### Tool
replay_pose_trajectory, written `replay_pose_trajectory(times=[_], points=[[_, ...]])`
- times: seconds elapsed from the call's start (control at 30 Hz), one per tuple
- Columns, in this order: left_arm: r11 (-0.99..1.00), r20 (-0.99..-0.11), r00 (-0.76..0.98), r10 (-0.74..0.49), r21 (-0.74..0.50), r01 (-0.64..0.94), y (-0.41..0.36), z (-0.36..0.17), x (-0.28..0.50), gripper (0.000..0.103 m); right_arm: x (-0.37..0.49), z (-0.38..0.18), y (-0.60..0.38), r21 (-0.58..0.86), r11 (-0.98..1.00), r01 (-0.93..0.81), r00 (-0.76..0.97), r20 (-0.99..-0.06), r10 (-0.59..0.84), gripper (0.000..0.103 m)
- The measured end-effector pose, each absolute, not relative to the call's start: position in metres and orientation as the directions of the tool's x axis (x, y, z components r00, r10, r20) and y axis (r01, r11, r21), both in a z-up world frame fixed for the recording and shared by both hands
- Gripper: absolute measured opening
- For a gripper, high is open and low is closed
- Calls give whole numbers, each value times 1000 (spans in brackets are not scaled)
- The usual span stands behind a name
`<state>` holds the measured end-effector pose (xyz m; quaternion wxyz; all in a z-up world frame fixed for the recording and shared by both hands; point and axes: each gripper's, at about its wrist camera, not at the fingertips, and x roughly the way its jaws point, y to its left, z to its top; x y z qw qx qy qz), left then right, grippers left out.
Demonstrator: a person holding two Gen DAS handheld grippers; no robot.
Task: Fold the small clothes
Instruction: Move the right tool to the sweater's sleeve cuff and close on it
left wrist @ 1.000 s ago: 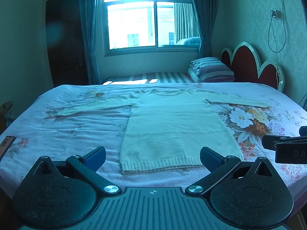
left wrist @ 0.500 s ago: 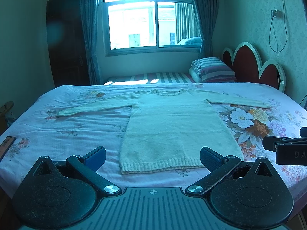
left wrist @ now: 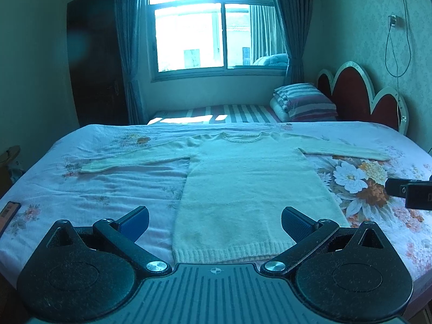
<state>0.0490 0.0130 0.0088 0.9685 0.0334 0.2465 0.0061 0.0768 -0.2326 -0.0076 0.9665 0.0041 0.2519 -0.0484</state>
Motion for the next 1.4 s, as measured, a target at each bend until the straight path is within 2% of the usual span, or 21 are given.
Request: replay_pose_trajectory(times=[0.13,0.23,0.3,0.4,0.5,0.57,0.7,0.77,0.9,0.97,1.17,1.33,1.4], points=[[998,-454,890,46,51,-25,22,7,95,103,113,-11,-256,2,988,152,882,-452,-135,103],[1000,-474,880,22,15,-17,31,2,144,103,145,-14,-275,18,981,192,888,-428,-166,92],[1000,-472,881,16,6,-14,35,-1,176,103,167,-14,-288,25,972,235,887,-415,-204,82],[1000,-472,881,30,19,-23,38,-7,226,103,203,-16,-308,40,956,291,882,-399,-251,77],[999,-489,872,33,44,-13,42,-17,273,103,243,-22,-331,30,936,350,857,-415,-307,75],[997,-469,881,57,65,-30,43,-26,297,103,265,-30,-352,34,919,392,842,-417,-343,74],[994,-460,881,109,41,-101,49,-47,342,103,306,-54,-412,79,877,474,797,-463,-389,60],[988,-485,861,152,37,-153,53,-58,361,103,323,-70,-441,103,856,506,777,-486,-401,57],[971,-537,814,220,37,-238,55,-73,384,103,356,-107,-506,214,806,553,760,-527,-382,41],[961,-570,786,239,24,-276,53,-79,391,103,371,-126,-535,273,777,568,756,-546,-360,37],[941,-598,748,286,27,-338,35,-94,406,103,401,-168,-589,399,719,569,762,-586,-278,33],[941,-627,724,288,44,-336,10,-102,417,103,406,-177,-601,478,700,531,802,-550,-232,29],[936,-626,716,308,63,-347,4,-104,421,103,413,-180,-610,508,688,519,814,-539,-216,23]])
